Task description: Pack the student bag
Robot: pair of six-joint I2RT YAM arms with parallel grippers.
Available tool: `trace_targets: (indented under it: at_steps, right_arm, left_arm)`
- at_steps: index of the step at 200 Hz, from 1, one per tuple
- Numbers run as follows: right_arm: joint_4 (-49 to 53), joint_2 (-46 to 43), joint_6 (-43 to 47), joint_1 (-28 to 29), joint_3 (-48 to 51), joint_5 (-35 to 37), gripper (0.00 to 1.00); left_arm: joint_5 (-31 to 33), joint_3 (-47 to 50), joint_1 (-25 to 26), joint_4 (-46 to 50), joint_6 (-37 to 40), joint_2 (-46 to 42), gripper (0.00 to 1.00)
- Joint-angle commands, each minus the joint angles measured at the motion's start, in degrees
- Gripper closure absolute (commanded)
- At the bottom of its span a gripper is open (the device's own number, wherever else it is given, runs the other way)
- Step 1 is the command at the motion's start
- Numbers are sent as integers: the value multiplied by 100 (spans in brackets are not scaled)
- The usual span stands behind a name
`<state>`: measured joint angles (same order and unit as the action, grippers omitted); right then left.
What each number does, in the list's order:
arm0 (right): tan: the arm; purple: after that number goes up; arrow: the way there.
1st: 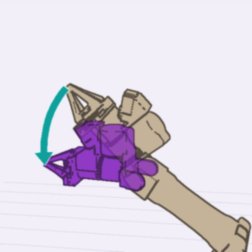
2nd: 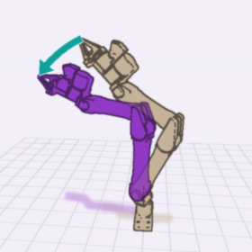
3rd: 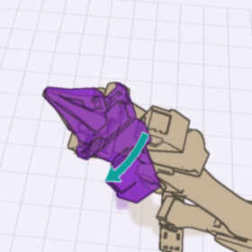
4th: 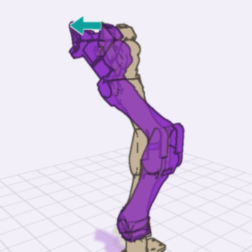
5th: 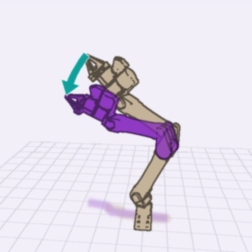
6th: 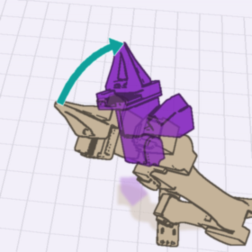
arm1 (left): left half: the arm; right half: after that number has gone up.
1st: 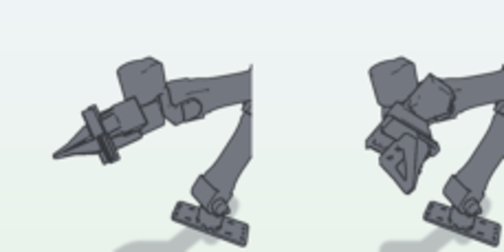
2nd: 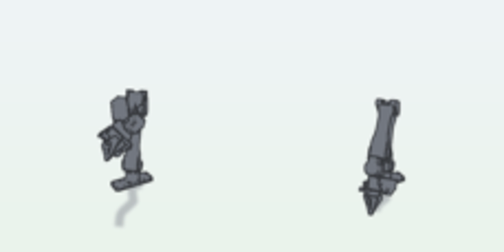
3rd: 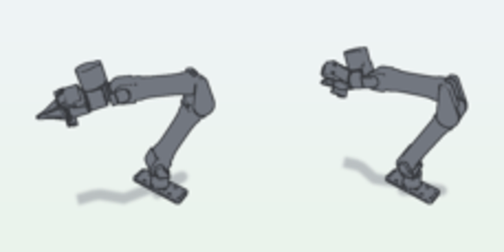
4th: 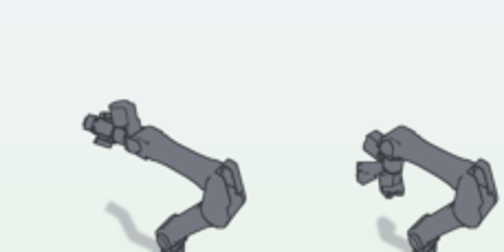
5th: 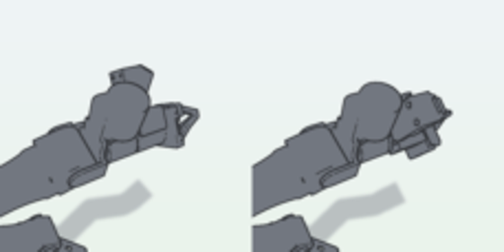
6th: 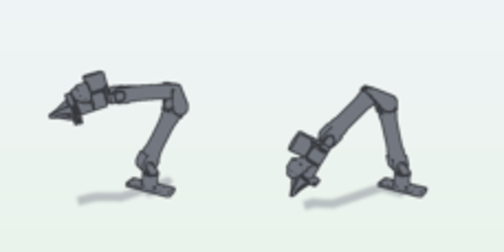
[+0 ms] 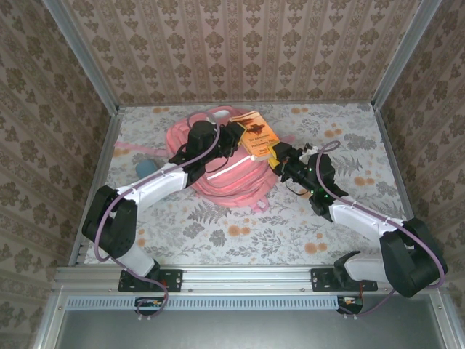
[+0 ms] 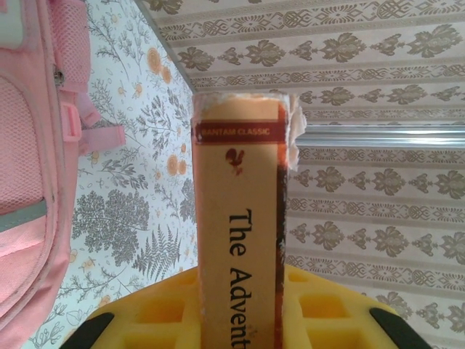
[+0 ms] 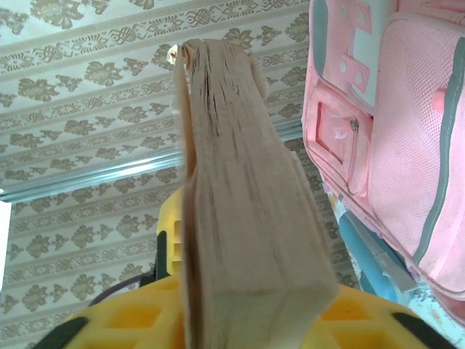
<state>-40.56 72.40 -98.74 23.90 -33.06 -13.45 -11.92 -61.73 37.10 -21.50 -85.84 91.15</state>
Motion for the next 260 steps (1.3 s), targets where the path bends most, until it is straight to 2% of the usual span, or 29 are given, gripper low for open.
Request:
trace_targets:
  at_steps: [1,24,36,55,81,105,116,149,205,226,260]
  right_arm:
    - [-110,9,102,31,-214,159,73]
    - [265,-99,454,-2,-308,90,78]
    - [834,-268,826,-55,-403,63,79]
    - [2002,-647,1599,-195,-575,87,79]
    - [3417,-1251,2584,-554,-700,150,78]
    - [4586,-1747,3301,-1014,-861,44,78]
    - [5006,-1954,3567,-1220,-932,-48,78]
    - [6040,-2443,4187,-1673,-1135,-158,78]
    - [6622,-2784,4391,-2029,-1067,-512,78]
    - [6615,-2801,4338,-2038,-964,-597,78]
    - [6606,-2819,4284,-2038,-845,-673,79]
  left_arm:
    - [-39,95,49,-326,-105,-199,75]
    - [-16,135,-12,51,161,-331,55]
    - [25,156,-66,467,447,-485,40]
    - [134,116,-154,1454,1148,-764,23]
    - [110,-217,-238,2931,2499,-924,13]
    - [-53,-744,-243,4147,3918,-759,11]
    - [67,-1039,-200,4779,4419,-612,11]
    - [143,-1570,25,5511,5940,-177,10]
    - [853,-2416,585,6304,7355,789,8]
    - [1115,-2788,762,6630,7730,1249,25]
    - [1756,-3353,955,7033,8082,1954,29]
